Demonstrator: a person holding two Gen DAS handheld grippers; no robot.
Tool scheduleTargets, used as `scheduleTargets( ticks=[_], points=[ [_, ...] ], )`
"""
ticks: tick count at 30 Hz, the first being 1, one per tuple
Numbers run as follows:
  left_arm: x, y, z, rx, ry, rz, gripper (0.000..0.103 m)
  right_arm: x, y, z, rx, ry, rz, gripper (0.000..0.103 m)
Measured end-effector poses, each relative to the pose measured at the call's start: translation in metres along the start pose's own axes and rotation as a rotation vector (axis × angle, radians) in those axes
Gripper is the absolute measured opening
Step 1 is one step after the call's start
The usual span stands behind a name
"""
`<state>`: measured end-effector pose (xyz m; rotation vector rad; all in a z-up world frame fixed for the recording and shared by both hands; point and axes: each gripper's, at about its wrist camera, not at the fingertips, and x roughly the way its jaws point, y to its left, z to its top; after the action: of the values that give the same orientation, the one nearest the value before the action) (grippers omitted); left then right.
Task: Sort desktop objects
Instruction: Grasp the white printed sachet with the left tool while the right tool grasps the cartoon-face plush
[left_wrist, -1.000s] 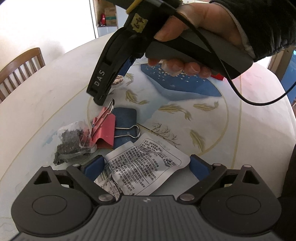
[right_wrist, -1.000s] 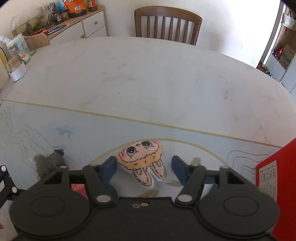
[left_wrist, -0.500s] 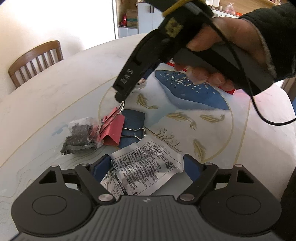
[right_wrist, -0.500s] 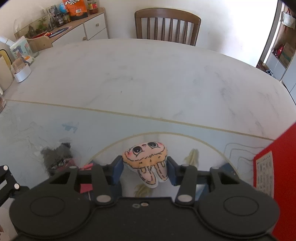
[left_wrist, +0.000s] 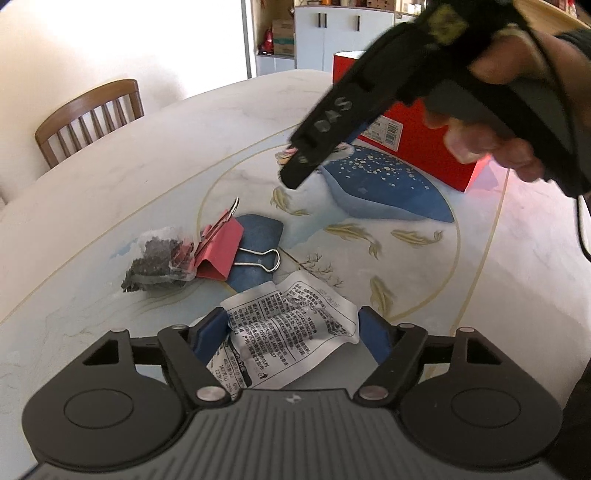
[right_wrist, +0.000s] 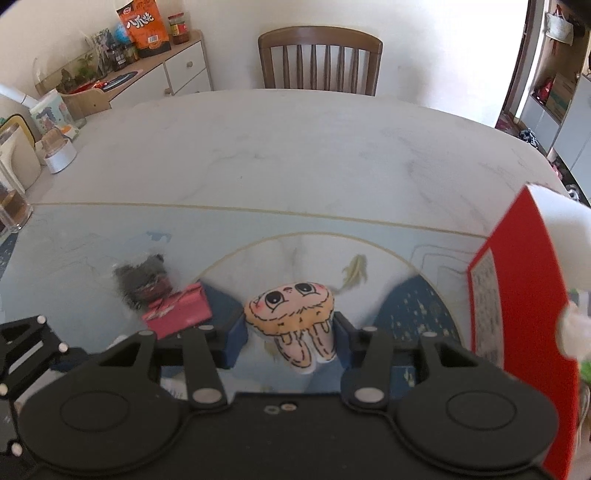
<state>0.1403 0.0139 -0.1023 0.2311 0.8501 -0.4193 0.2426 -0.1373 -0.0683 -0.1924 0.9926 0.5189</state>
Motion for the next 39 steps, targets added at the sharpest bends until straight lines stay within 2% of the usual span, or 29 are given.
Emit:
scheduleTargets(
  ticks=[11, 20, 27, 39],
  points=[
    [-0.013, -0.007, -0.005, -0.045, -0.005, 0.019, 0.076, -0.03, 0.0, -0.023, 0.02, -0.001, 0.005, 0.048],
    [-0.033, -0.012, 0.003, -0.073, -0.032, 0.044, 0.076, -0.056, -0.005, -0.035, 0.047, -0.022, 0.007, 0.048],
    [-0.044, -0.022, 0.02, -0.085, -0.066, 0.056, 0.076, -0.076, -0.017, -0.043, 0.072, -0.04, 0.001, 0.048],
    [-0.051, -0.059, 0.065, -0.021, -0.129, 0.076, 0.076, -0.119, -0.06, -0.058, 0.115, -0.106, -0.002, 0.048]
  ],
)
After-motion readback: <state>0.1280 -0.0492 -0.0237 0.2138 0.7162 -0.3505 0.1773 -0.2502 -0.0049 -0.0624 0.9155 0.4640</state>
